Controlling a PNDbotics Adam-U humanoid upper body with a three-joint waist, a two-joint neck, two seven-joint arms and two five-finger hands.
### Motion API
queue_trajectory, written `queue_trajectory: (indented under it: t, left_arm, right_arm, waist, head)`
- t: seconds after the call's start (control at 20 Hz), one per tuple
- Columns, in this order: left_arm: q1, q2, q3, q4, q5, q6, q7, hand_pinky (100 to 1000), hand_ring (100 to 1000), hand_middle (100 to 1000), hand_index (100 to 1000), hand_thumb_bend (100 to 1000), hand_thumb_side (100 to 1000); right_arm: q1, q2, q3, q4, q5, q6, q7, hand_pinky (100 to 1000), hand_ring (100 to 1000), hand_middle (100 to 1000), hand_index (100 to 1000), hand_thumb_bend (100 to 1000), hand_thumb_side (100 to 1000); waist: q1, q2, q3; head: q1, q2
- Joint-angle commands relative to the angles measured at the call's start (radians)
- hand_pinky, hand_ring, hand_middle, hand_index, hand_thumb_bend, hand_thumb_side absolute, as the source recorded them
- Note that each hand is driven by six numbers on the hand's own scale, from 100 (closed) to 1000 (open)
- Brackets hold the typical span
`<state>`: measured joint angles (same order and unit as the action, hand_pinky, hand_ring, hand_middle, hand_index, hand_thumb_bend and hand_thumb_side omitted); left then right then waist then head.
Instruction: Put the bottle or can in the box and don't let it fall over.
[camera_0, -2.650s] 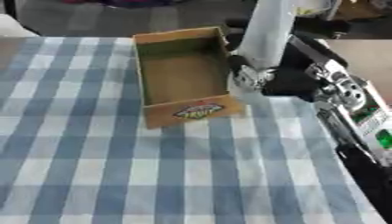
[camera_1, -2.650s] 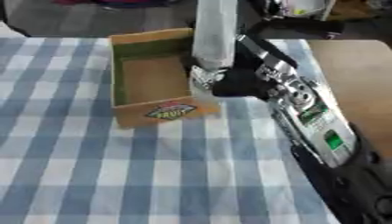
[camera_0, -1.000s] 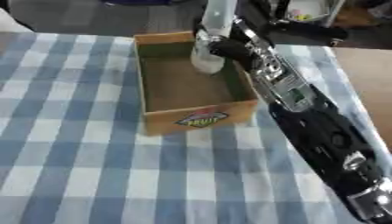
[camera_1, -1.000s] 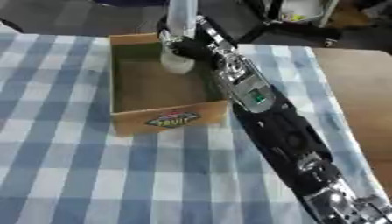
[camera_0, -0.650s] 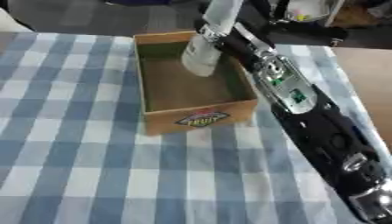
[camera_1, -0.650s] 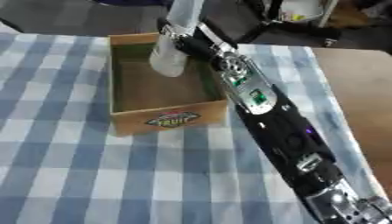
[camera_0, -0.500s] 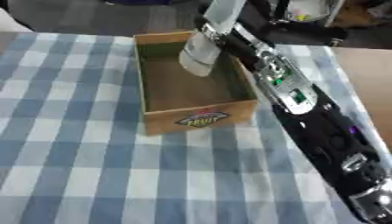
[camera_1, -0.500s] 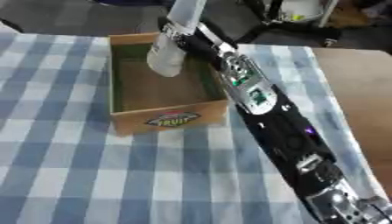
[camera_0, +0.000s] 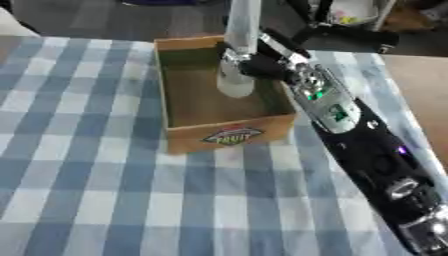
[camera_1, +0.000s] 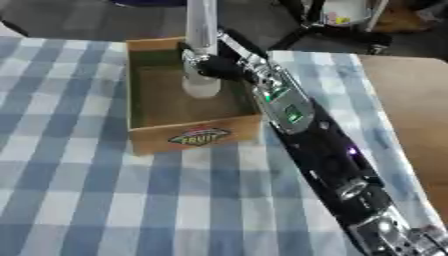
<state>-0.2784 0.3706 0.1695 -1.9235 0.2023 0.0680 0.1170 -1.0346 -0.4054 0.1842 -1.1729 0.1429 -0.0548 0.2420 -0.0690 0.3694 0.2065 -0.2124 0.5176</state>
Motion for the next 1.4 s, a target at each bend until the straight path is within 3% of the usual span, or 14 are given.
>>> queue_trajectory:
  t: [0.05, 0.3, 0.35, 0.4, 0.45, 0.5, 0.55, 0.65, 0.9, 0.95, 1.0, 1.05, 1.1, 1.4]
  left_arm:
    - [-0.003, 0.026, 0.008, -0.02, 0.005, 0.001, -0.003, 1000, 562, 728, 876, 579, 436]
    - [-0.002, 0.025, 0.009, -0.019, 0.005, 0.002, -0.005, 1000, 561, 727, 877, 580, 435]
    - [-0.001, 0.025, 0.009, -0.019, 0.005, 0.003, -0.005, 1000, 561, 727, 877, 581, 435]
    - [-0.001, 0.024, 0.01, -0.019, 0.005, 0.003, -0.005, 1000, 561, 727, 877, 581, 435]
    - [-0.001, 0.024, 0.01, -0.019, 0.005, 0.003, -0.004, 1000, 561, 727, 877, 580, 435]
    - [-0.001, 0.024, 0.01, -0.019, 0.006, 0.004, -0.004, 1000, 561, 727, 877, 581, 435]
    - [-0.001, 0.024, 0.01, -0.019, 0.006, 0.004, -0.004, 1000, 561, 727, 877, 581, 435]
    - [-0.001, 0.024, 0.012, -0.019, 0.007, 0.004, -0.002, 1000, 561, 727, 877, 582, 436]
    - [0.0, 0.023, 0.014, -0.019, 0.008, 0.005, -0.001, 1000, 561, 727, 877, 584, 436]
    - [0.0, 0.024, 0.014, -0.019, 0.008, 0.005, -0.001, 1000, 561, 726, 877, 584, 437]
    - [0.0, 0.024, 0.015, -0.019, 0.008, 0.005, -0.001, 1000, 561, 726, 877, 584, 437]
    - [0.0, 0.024, 0.015, -0.019, 0.008, 0.005, -0.001, 1000, 560, 726, 877, 584, 436]
    - [0.0, 0.023, 0.014, -0.019, 0.007, 0.005, -0.002, 1000, 560, 726, 877, 583, 434]
    - [0.002, 0.024, 0.016, -0.019, 0.006, 0.006, -0.001, 1000, 559, 725, 876, 586, 433]
  right_arm:
    - [-0.015, -0.01, -0.01, -0.019, 0.033, -0.01, 0.022, 946, 1000, 1000, 1000, 100, 795]
    - [-0.011, -0.006, 0.001, -0.034, 0.097, -0.073, 0.084, 999, 1000, 1000, 1000, 100, 789]
    - [-0.011, -0.005, 0.0, -0.034, 0.105, -0.086, 0.097, 1000, 1000, 1000, 1000, 100, 658]
    - [-0.011, -0.003, 0.0, -0.035, 0.109, -0.098, 0.11, 1000, 1000, 1000, 1000, 100, 431]
    - [-0.012, -0.002, -0.001, -0.034, 0.11, -0.107, 0.124, 1000, 1000, 1000, 1000, 237, 163]
    - [-0.012, 0.0, -0.001, -0.031, 0.108, -0.112, 0.139, 1000, 1000, 1000, 1000, 327, 100]
    - [-0.012, 0.001, 0.0, -0.028, 0.104, -0.113, 0.153, 1000, 1000, 1000, 1000, 382, 100]
    - [-0.012, 0.004, -0.003, -0.028, 0.084, -0.107, 0.179, 995, 1000, 1000, 1000, 277, 100]
    - [-0.011, 0.002, -0.01, -0.048, 0.031, -0.07, 0.187, 998, 1000, 1000, 1000, 378, 100]
    - [-0.011, 0.002, -0.01, -0.053, 0.022, -0.066, 0.188, 1000, 1000, 1000, 1000, 339, 100]
    - [-0.011, 0.001, -0.012, -0.058, 0.015, -0.063, 0.185, 1000, 1000, 1000, 1000, 176, 261]
    - [-0.011, -0.001, -0.014, -0.063, 0.011, -0.062, 0.175, 1000, 1000, 1000, 1000, 100, 607]
    - [-0.011, -0.002, -0.014, -0.069, 0.01, -0.062, 0.164, 1000, 1000, 1000, 1000, 100, 769]
    - [-0.004, -0.005, -0.007, -0.076, 0.01, -0.077, 0.146, 999, 1000, 1000, 1000, 100, 720]
  waist:
    - [0.005, -0.027, -0.002]
    - [0.004, -0.028, 0.0]
    - [0.004, -0.029, 0.0]
    - [0.004, -0.028, 0.001]
    - [0.003, -0.028, 0.001]
    - [0.003, -0.029, 0.002]
    - [0.003, -0.029, 0.003]
    - [0.003, -0.029, 0.003]
    - [0.003, -0.028, 0.002]
    - [0.003, -0.028, 0.002]
    - [0.003, -0.029, 0.001]
    - [0.003, -0.029, 0.001]
    - [0.003, -0.028, 0.001]
    - [0.005, -0.031, -0.002]
  head:
    - [0.003, 0.002]
    - [0.001, 0.005]
    - [0.001, 0.006]
    - [0.001, 0.005]
    - [0.0, 0.005]
    - [0.0, 0.006]
    - [-0.001, 0.006]
    - [0.0, 0.006]
    - [0.003, 0.005]
    - [0.004, 0.006]
    - [0.004, 0.006]
    - [0.005, 0.006]
    - [0.006, 0.006]
    - [0.009, 0.007]
